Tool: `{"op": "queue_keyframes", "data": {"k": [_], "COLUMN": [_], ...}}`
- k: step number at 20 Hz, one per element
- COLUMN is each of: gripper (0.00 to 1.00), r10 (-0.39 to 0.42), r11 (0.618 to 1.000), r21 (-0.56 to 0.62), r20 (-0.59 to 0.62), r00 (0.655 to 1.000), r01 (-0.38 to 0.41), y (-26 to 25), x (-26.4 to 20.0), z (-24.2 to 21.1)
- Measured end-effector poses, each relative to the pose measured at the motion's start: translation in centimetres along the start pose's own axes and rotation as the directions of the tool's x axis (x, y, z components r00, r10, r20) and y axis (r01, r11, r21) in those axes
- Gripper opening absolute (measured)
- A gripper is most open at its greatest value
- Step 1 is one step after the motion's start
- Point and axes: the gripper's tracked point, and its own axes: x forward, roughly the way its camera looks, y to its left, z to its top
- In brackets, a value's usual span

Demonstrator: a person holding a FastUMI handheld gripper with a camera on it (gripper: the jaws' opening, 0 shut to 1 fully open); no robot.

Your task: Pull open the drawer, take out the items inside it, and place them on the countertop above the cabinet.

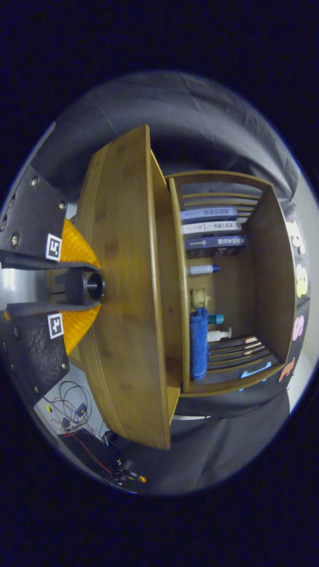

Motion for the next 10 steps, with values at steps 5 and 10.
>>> {"op": "queue_keyframes", "data": {"k": [5, 10], "gripper": [0.29, 0.29], "r10": [0.020, 0.045], "r11": [1.000, 0.999], "r21": [-0.004, -0.012], "r20": [0.015, -0.052], "r00": [1.000, 0.998], "r01": [-0.020, -0.046], "y": [0.6, 0.5], "x": [-1.7, -2.1], "z": [0.0, -0.5]}}
